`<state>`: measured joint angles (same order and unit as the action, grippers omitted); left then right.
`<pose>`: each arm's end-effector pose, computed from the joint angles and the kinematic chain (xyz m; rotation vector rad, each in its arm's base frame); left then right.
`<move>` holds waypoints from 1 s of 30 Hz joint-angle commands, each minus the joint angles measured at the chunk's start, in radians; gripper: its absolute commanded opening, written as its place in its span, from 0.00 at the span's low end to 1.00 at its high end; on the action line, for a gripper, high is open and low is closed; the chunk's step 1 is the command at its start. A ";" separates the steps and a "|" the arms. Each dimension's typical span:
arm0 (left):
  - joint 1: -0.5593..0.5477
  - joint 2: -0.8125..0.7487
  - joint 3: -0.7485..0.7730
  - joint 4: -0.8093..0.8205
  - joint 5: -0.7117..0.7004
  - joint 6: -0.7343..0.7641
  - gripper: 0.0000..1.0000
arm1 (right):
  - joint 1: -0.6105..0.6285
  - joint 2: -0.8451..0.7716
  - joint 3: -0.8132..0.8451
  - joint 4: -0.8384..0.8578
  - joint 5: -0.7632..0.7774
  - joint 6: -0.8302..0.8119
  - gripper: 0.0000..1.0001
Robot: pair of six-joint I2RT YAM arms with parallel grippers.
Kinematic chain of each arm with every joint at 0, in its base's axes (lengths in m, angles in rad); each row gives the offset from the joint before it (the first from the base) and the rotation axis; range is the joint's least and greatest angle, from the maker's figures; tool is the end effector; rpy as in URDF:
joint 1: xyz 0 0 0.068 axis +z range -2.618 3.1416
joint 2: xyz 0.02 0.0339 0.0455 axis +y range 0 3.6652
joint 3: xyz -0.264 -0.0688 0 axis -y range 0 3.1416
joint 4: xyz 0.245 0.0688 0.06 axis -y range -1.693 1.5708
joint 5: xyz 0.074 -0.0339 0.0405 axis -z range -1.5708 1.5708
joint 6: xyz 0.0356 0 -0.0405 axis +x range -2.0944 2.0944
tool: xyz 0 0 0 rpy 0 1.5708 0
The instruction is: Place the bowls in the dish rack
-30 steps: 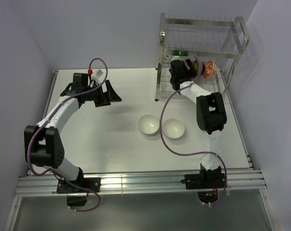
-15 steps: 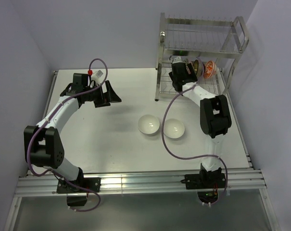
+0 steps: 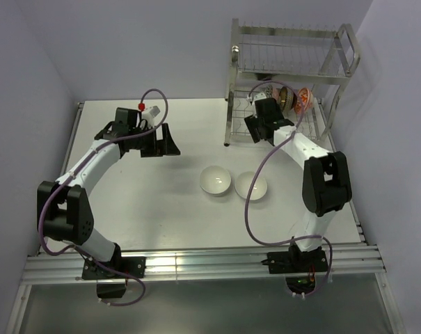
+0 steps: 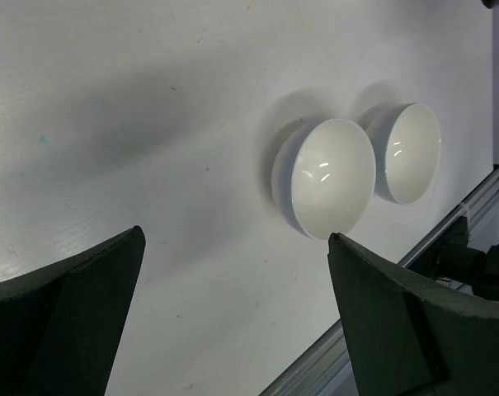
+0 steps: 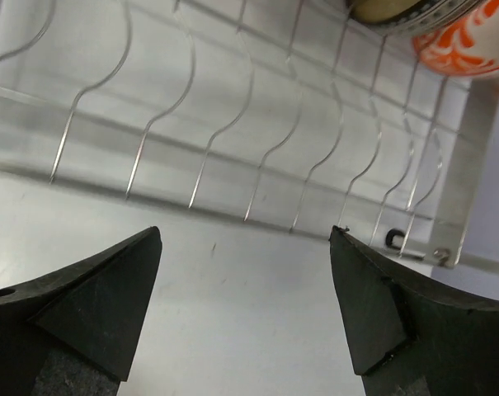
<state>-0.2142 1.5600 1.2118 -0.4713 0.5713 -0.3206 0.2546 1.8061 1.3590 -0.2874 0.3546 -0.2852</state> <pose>0.3270 -0.0908 0.2743 0.1503 2.4165 -0.9319 0.3981 0.0908 0.2464 -0.4327 2.2444 -0.4237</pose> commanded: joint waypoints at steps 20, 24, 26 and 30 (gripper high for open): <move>-0.396 0.274 0.152 -0.055 -0.364 0.269 0.82 | -0.080 -0.461 -0.311 -0.225 -0.568 0.052 0.79; -0.428 0.331 0.190 -0.061 -0.392 0.265 0.72 | -0.080 -0.543 -0.359 -0.222 -0.597 0.104 0.77; -0.435 0.359 0.203 -0.063 -0.378 0.255 0.69 | -0.080 -0.568 -0.379 -0.199 -0.598 0.144 0.76; -0.438 0.388 0.213 -0.056 -0.364 0.229 0.63 | -0.078 -0.605 -0.428 -0.158 -0.611 0.210 0.74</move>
<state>-0.6476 1.9362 1.3827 -0.5278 0.2111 -0.0734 0.1761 1.2346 0.9596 -0.4961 -0.2272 -0.1490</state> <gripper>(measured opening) 0.636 0.747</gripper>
